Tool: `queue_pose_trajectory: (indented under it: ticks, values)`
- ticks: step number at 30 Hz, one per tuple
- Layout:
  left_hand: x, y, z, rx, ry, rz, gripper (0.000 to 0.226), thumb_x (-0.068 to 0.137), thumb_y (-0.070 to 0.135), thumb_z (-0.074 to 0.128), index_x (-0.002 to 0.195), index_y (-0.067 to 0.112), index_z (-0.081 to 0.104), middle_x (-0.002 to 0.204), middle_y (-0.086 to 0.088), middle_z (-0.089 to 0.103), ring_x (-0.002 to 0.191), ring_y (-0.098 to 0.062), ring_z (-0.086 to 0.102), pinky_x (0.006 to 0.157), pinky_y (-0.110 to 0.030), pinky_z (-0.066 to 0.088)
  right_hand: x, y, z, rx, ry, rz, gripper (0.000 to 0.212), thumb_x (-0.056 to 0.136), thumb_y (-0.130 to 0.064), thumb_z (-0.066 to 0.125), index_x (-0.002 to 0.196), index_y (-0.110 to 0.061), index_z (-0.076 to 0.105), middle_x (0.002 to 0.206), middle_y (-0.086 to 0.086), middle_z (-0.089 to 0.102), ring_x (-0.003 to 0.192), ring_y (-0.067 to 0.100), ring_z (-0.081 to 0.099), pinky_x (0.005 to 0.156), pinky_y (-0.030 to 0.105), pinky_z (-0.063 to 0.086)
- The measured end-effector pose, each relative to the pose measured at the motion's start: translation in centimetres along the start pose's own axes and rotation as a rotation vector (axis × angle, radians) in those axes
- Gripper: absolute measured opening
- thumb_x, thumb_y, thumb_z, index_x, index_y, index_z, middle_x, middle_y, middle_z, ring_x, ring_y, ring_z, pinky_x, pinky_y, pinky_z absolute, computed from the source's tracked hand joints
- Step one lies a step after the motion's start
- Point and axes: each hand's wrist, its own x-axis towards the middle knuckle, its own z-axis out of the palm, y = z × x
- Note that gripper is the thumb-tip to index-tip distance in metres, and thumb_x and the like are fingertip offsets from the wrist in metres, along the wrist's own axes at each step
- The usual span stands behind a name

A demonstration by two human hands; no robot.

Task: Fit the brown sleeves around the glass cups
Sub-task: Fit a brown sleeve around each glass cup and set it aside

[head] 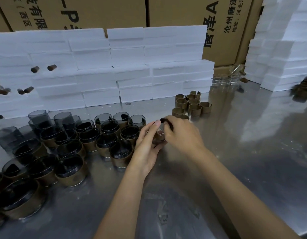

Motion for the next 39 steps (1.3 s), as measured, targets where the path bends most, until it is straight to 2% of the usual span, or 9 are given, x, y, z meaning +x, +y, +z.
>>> queue_pose_trajectory:
  ticks: [4, 7, 11, 14, 24, 29, 32, 36, 39]
  values:
    - [0.1, -0.1, 0.1, -0.006, 0.013, 0.002, 0.072, 0.068, 0.038, 0.084, 0.131, 0.011, 0.065, 0.107, -0.014, 0.069, 0.093, -0.021, 0.070, 0.083, -0.035, 0.062, 0.0, 0.1, -0.2, 0.235, 0.018, 0.122, 0.032, 0.098, -0.033, 0.042, 0.097, -0.025, 0.073, 0.091, -0.005, 0.070, 0.093, 0.022, 0.063, 0.074, 0.036, 0.050]
    - [0.2, 0.0, 0.1, -0.030, 0.034, -0.008, 0.064, 0.071, 0.035, 0.084, 0.127, 0.011, 0.067, 0.115, -0.020, 0.068, 0.102, -0.028, 0.071, 0.095, -0.044, 0.060, 0.0, 0.0, 0.8, 0.656, -0.005, 0.287, 0.034, 0.098, -0.044, 0.045, 0.089, -0.027, 0.074, 0.104, -0.001, 0.066, 0.107, 0.016, 0.060, 0.091, 0.039, 0.048]
    - [0.3, -0.3, 0.0, -0.013, -0.004, -0.008, 0.038, 0.083, 0.030, 0.080, 0.115, 0.011, 0.072, 0.115, -0.022, 0.072, 0.106, -0.029, 0.074, 0.083, -0.041, 0.062, -0.2, 0.0, 2.0, 0.930, -0.140, 0.440, 0.047, 0.089, -0.073, 0.047, 0.099, -0.036, 0.074, 0.092, -0.015, 0.077, 0.085, -0.005, 0.069, 0.079, 0.026, 0.046]
    - [0.3, -0.4, -0.2, 0.015, -0.014, -0.009, 0.021, 0.089, 0.029, 0.076, 0.104, 0.014, 0.078, 0.110, -0.020, 0.074, 0.104, -0.030, 0.075, 0.079, -0.037, 0.062, -0.2, 0.4, 2.5, 0.915, -0.166, 0.452, 0.065, 0.084, -0.081, 0.043, 0.103, -0.029, 0.077, 0.096, -0.012, 0.078, 0.085, -0.006, 0.069, 0.078, 0.023, 0.044]
    - [0.0, -0.2, -0.2, 0.089, -0.031, -0.001, 0.018, 0.090, 0.026, 0.076, 0.102, 0.013, 0.081, 0.113, -0.019, 0.075, 0.106, -0.031, 0.074, 0.080, -0.039, 0.062, -1.0, 0.6, 2.1, 0.989, -0.051, 0.420, 0.064, 0.096, -0.072, 0.037, 0.101, -0.025, 0.080, 0.096, -0.005, 0.079, 0.094, 0.003, 0.072, 0.079, 0.017, 0.048]
    - [-0.2, -0.1, 0.1, 0.071, -0.005, -0.010, 0.037, 0.085, 0.022, 0.079, 0.117, 0.003, 0.073, 0.116, -0.023, 0.074, 0.105, -0.032, 0.075, 0.077, -0.040, 0.063, -1.0, 0.9, 2.7, 0.998, 0.015, 0.429, 0.058, 0.099, -0.067, 0.041, 0.097, -0.025, 0.080, 0.093, -0.004, 0.080, 0.095, 0.008, 0.074, 0.086, 0.025, 0.053]
    - [-0.2, -0.2, 0.1, 0.057, 0.008, -0.017, 0.025, 0.092, 0.016, 0.072, 0.114, 0.004, 0.070, 0.116, -0.025, 0.073, 0.102, -0.033, 0.075, 0.075, -0.042, 0.063, -0.8, 1.1, 3.3, 1.009, 0.109, 0.485, 0.051, 0.103, -0.058, 0.046, 0.097, -0.018, 0.079, 0.094, 0.000, 0.079, 0.098, 0.014, 0.074, 0.095, 0.036, 0.057]
    - [-0.2, 0.3, 0.3, 0.057, -0.014, -0.040, 0.043, 0.094, 0.033, 0.069, 0.125, 0.003, 0.067, 0.124, -0.023, 0.071, 0.111, -0.032, 0.072, 0.081, -0.042, 0.062, -0.8, 0.9, 3.4, 0.994, 0.116, 0.447, 0.053, 0.104, -0.055, 0.045, 0.097, -0.013, 0.075, 0.091, 0.002, 0.079, 0.095, 0.015, 0.073, 0.093, 0.036, 0.056]
    - [0.0, 0.4, 0.4, 0.036, 0.012, -0.059, 0.041, 0.101, 0.040, 0.056, 0.119, 0.005, 0.070, 0.112, -0.020, 0.075, 0.099, -0.027, 0.075, 0.078, -0.041, 0.062, -1.0, 0.8, 3.5, 0.966, 0.142, 0.407, 0.039, 0.106, -0.045, 0.050, 0.094, -0.013, 0.071, 0.082, -0.004, 0.074, 0.084, 0.008, 0.069, 0.084, 0.030, 0.054]
